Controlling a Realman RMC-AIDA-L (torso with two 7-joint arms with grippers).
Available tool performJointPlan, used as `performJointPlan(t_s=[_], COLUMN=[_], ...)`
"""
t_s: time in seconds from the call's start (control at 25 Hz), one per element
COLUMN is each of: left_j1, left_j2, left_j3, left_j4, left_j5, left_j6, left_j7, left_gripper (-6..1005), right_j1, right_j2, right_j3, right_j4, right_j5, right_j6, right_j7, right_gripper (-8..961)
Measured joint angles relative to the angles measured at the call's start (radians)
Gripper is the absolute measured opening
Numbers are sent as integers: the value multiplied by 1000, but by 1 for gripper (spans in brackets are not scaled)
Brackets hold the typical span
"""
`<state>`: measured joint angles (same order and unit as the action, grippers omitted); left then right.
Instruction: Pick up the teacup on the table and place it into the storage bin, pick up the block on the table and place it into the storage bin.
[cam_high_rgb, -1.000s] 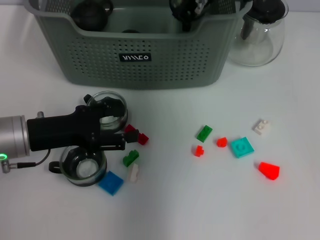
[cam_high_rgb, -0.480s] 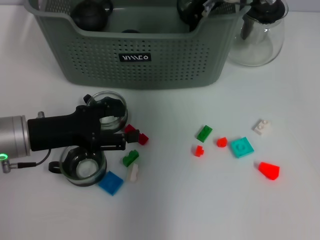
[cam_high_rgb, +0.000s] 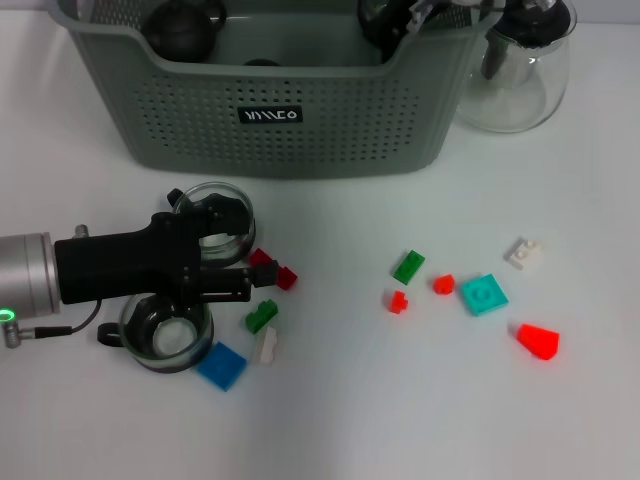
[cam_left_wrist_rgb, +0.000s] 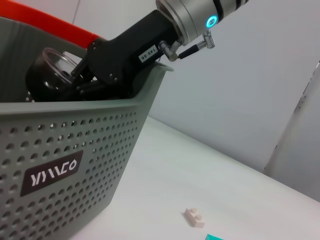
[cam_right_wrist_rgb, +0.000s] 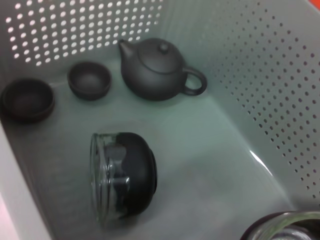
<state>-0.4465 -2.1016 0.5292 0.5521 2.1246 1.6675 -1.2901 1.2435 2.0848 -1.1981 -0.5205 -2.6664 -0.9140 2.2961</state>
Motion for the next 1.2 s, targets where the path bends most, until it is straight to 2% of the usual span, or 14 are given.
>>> performJointPlan(t_s=[0.52, 0.76, 0.92, 1.04, 1.2], left_j1=[2, 2, 3, 4, 5], left_j2=[-2, -1, 0, 0, 1], left_j3=[2, 0, 0, 0, -1], left_j4=[0, 0, 0, 0, 3], left_j5=[0, 0, 0, 0, 0], left_j6=[0, 0, 0, 0, 0], left_j7=[0, 0, 0, 0, 0], left_gripper=[878, 878, 878, 878, 877], right_j1=[-2, -6, -48, -92, -156], right_j2=[0, 2, 10, 11, 9], right_j3=[0, 0, 6, 10, 35], right_j4=[-7, -31, -154, -299, -514], right_j5=[-1, -12, -23, -2, 61], right_j6=[-12, -14, -39, -93, -190], right_j7=[4, 8, 18, 34, 40], right_gripper=[190, 332, 426, 550, 634])
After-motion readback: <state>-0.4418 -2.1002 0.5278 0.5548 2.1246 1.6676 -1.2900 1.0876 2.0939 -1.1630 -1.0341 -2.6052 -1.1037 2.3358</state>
